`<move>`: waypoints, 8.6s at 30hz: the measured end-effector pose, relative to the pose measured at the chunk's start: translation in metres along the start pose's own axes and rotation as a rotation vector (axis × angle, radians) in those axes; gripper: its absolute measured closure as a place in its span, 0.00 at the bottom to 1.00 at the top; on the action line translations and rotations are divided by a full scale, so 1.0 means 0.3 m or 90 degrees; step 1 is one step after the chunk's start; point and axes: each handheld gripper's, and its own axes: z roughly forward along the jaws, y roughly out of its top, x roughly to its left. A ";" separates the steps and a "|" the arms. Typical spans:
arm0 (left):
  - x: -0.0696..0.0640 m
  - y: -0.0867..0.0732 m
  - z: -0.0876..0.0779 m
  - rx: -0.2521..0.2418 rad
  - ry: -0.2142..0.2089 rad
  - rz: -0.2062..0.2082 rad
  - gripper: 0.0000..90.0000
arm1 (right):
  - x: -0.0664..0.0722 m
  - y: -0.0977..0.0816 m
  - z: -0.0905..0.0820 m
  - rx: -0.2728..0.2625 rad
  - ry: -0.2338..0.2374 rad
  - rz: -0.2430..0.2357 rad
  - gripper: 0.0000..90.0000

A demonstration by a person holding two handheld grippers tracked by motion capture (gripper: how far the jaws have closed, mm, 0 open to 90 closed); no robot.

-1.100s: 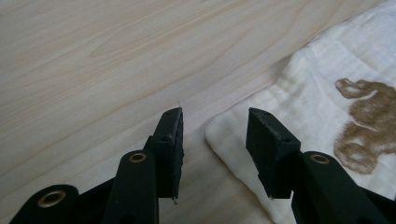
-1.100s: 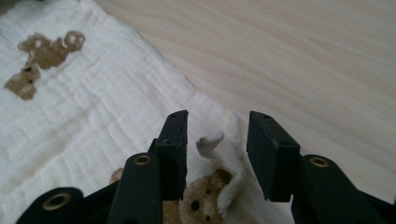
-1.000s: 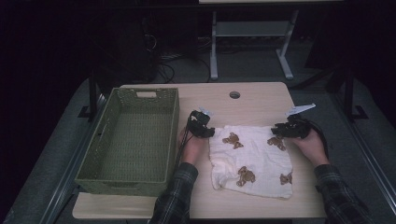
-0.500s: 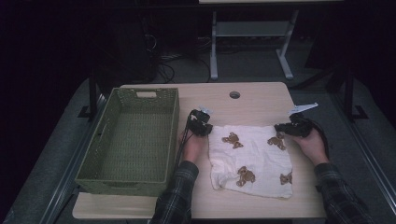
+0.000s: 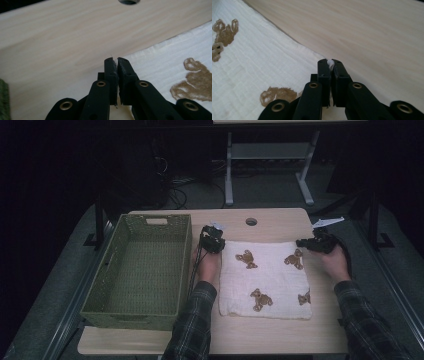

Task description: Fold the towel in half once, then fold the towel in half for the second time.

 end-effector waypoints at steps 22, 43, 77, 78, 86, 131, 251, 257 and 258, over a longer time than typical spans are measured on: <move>-0.057 -0.007 -0.209 -0.043 0.014 0.038 0.96 | 0.066 -0.014 -0.134 -0.077 0.036 -0.014 0.97; -0.155 -0.183 -0.347 -0.032 -0.017 0.053 0.96 | 0.212 -0.197 -0.266 -0.087 0.055 -0.038 0.97; -0.318 -0.385 -0.486 0.027 -0.005 0.140 0.96 | 0.377 -0.399 -0.392 -0.047 0.096 -0.061 0.96; -0.320 -0.390 -0.486 0.031 -0.003 0.142 0.96 | 0.379 -0.403 -0.390 -0.044 0.099 -0.060 0.96; -0.318 -0.374 -0.518 -0.006 -0.010 0.129 0.83 | 0.388 -0.408 -0.398 -0.051 0.127 -0.060 0.82; -0.316 -0.312 -0.264 0.070 -0.124 0.149 0.78 | 0.259 -0.349 -0.220 0.052 0.017 -0.038 1.00; -0.299 -0.376 -0.507 -0.039 -0.160 0.098 0.83 | 0.355 -0.447 -0.453 -0.089 0.068 -0.050 0.86; -0.315 -0.392 -0.444 0.005 -0.186 0.108 0.84 | 0.366 -0.458 -0.401 -0.027 0.087 -0.058 0.98; -0.313 -0.397 -0.427 0.018 -0.187 0.108 0.84 | 0.368 -0.463 -0.386 -0.006 0.092 -0.059 0.99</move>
